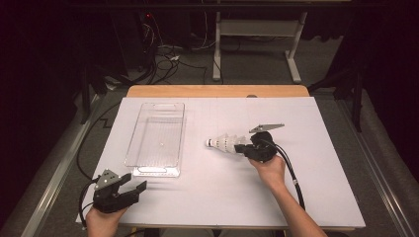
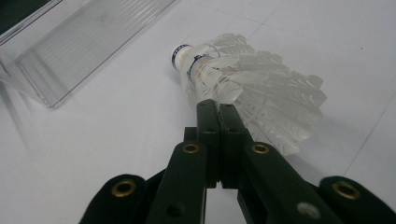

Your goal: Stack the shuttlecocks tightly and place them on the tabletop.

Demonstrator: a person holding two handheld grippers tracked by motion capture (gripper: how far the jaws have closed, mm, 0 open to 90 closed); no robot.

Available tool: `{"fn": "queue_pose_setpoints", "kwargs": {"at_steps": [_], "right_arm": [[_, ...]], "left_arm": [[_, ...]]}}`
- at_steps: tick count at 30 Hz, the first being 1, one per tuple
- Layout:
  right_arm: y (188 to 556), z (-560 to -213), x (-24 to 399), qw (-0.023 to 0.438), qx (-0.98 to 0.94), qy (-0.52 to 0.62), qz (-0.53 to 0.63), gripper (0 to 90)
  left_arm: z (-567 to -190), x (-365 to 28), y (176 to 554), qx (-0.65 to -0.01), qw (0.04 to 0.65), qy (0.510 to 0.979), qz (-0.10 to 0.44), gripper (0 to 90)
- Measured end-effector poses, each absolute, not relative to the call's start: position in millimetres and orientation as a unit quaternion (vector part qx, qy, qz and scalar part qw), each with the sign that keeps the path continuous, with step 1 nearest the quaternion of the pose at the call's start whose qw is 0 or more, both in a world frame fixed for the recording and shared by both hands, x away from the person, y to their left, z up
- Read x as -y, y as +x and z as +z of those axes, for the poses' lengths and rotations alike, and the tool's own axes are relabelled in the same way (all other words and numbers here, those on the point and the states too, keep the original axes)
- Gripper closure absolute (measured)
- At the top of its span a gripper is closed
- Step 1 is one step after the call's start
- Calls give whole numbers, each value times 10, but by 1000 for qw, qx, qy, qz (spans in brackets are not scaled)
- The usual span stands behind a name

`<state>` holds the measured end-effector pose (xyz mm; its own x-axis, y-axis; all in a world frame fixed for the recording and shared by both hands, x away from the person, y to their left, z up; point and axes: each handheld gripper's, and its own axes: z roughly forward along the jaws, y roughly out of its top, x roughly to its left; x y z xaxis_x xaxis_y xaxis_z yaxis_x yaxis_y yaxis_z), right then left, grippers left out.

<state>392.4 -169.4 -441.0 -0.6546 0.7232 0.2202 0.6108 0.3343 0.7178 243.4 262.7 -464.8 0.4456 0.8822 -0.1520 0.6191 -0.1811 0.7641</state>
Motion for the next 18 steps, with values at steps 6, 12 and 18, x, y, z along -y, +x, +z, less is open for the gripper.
{"fn": "queue_pose_setpoints", "kwargs": {"at_steps": [6,12,18], "right_arm": [[3939,-4410,1672,67,-813,409,410,900],[3962,-4452,1667,60,-812,411,410,900],[3964,-4468,1661,68,-813,413,405,900]], "left_arm": [[-4648,-2629,2433,-500,399,751,165,345],[-4647,-2633,2428,-498,399,752,164,345],[-4647,-2633,2430,-498,398,753,164,345]]}}
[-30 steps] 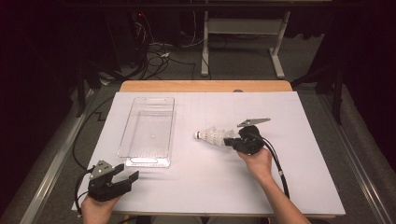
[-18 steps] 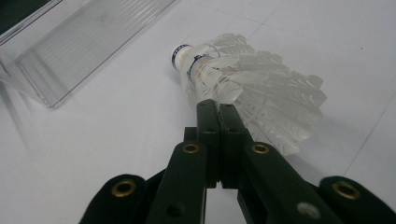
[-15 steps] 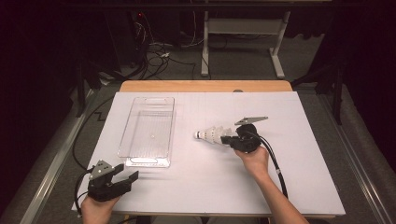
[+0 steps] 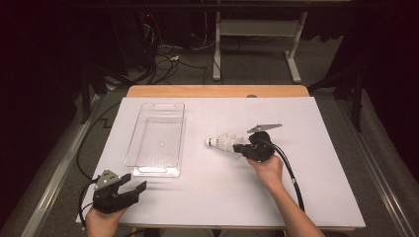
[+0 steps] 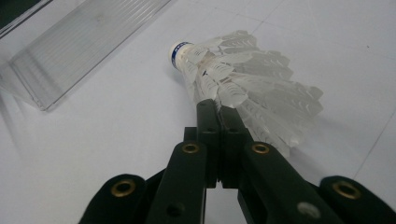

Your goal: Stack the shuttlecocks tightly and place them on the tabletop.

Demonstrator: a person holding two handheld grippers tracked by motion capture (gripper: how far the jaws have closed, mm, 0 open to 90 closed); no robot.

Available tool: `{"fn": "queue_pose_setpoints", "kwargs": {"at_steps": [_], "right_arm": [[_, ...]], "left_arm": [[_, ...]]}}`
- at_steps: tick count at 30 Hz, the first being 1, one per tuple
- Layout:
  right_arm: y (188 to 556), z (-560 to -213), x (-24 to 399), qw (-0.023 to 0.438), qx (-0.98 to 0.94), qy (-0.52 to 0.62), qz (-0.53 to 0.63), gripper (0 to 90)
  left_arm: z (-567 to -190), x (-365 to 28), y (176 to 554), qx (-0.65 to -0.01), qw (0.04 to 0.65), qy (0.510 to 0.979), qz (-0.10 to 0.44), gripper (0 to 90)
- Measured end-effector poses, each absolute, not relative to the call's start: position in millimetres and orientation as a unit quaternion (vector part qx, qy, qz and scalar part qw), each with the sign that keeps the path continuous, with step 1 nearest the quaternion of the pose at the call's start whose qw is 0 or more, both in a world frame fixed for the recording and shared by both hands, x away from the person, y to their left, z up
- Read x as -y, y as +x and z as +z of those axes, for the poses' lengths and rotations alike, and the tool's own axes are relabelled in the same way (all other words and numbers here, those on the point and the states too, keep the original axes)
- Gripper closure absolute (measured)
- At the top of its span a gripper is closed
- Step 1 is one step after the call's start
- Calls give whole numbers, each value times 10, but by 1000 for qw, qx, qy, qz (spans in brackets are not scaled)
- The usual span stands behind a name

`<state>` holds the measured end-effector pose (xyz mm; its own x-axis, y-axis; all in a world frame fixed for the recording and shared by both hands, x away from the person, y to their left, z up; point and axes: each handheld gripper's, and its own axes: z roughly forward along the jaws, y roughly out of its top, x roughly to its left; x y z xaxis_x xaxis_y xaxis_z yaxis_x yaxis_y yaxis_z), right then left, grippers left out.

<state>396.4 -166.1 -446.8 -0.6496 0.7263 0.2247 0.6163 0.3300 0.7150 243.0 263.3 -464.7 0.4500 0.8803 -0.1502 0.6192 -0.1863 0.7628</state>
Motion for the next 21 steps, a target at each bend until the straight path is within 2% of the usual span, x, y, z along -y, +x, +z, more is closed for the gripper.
{"fn": "queue_pose_setpoints", "kwargs": {"at_steps": [14,21], "right_arm": [[3975,-4511,1629,78,-814,417,396,893],[3960,-4506,1629,83,-814,419,394,844]], "left_arm": [[-4647,-2633,2429,-498,399,753,163,345],[-4646,-2648,2422,-502,401,748,164,344]]}}
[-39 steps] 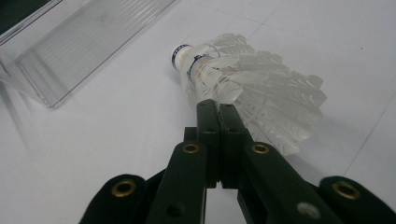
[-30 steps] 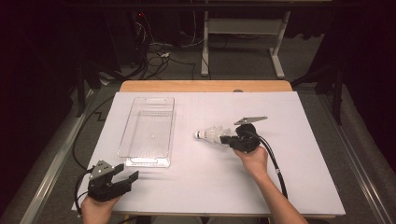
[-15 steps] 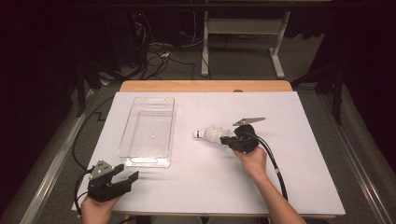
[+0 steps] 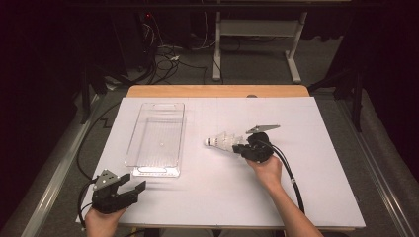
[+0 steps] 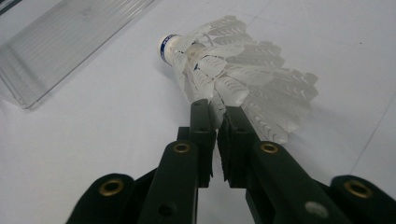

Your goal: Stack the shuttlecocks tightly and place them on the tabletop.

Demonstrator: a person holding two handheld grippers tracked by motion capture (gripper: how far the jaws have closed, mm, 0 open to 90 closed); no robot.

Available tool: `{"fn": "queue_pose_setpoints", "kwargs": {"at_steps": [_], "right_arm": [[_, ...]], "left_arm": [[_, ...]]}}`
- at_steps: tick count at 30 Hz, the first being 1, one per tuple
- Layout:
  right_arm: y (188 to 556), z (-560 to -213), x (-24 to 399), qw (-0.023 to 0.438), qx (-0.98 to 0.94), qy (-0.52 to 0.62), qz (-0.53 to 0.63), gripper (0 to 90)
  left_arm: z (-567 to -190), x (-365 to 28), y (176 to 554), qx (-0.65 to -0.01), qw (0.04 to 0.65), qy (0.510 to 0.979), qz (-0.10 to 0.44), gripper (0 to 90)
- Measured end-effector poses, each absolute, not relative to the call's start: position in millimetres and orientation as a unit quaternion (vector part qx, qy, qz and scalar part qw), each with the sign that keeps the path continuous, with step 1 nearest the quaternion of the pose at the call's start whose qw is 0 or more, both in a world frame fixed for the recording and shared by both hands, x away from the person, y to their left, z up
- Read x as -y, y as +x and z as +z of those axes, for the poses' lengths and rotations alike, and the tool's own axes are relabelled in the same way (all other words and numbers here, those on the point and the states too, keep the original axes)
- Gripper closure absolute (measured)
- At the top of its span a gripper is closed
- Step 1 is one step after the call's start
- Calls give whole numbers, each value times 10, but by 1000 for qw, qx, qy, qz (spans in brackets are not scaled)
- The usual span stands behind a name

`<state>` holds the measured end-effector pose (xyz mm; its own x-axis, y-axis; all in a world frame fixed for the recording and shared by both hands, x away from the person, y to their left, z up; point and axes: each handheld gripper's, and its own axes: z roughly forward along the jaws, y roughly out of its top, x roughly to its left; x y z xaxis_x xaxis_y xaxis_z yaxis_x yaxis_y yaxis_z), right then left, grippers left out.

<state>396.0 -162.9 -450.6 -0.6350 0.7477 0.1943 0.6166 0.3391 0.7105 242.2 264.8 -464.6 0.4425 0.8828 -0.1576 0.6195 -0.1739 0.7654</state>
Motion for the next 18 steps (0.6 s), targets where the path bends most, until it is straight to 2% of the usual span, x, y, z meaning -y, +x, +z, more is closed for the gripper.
{"fn": "queue_pose_setpoints", "kwargs": {"at_steps": [18], "right_arm": [[3876,-4474,1656,108,-804,431,395,613]], "left_arm": [[-4639,-2652,2446,-496,405,750,167,344]]}}
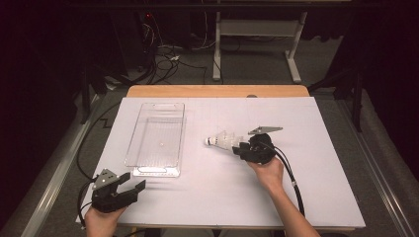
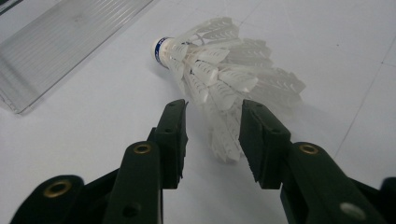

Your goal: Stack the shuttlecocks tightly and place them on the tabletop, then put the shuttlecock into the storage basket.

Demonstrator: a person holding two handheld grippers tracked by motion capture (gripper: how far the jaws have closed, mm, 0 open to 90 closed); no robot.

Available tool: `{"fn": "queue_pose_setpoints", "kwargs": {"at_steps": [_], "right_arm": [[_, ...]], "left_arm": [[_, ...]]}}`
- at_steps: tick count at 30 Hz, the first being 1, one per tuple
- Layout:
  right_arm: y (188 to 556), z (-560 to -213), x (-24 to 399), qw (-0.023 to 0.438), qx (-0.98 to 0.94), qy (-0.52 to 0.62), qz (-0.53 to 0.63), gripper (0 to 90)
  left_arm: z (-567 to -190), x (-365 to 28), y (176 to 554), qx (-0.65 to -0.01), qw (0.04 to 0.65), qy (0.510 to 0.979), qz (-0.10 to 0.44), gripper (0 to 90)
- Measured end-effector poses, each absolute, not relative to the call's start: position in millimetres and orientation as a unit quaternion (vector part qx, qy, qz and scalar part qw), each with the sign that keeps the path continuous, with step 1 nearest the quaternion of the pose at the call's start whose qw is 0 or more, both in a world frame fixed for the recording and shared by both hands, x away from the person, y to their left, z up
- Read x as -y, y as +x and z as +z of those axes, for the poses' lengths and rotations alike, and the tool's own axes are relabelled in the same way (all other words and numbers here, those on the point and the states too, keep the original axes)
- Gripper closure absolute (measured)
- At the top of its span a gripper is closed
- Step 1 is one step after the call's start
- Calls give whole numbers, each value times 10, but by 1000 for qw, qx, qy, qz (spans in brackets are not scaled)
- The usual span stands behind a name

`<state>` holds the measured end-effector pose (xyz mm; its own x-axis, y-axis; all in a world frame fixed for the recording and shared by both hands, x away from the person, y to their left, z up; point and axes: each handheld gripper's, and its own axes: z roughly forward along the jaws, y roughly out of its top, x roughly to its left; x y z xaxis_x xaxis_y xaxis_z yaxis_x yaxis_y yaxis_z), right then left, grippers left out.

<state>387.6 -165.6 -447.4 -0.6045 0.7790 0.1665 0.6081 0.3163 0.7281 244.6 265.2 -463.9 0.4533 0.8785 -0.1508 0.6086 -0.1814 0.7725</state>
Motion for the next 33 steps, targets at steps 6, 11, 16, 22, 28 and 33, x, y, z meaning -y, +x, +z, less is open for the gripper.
{"fn": "queue_pose_setpoints", "kwargs": {"at_steps": [6,11,16,22,28,33], "right_arm": [[3849,-4525,1674,109,-799,439,397,541],[3829,-4512,1662,119,-800,434,397,505],[3825,-4525,1637,123,-797,433,402,490],[3824,-4573,1598,127,-801,428,399,479],[3836,-4603,1564,130,-800,425,402,482],[3860,-4636,1548,126,-803,424,400,482]], "left_arm": [[-4636,-2638,2459,-490,403,755,167,344],[-4639,-2641,2457,-492,404,754,165,344],[-4643,-2653,2461,-495,407,750,163,344],[-4644,-2645,2456,-492,406,753,162,344],[-4643,-2648,2451,-495,406,750,164,344],[-4646,-2656,2455,-497,404,750,163,344]]}}
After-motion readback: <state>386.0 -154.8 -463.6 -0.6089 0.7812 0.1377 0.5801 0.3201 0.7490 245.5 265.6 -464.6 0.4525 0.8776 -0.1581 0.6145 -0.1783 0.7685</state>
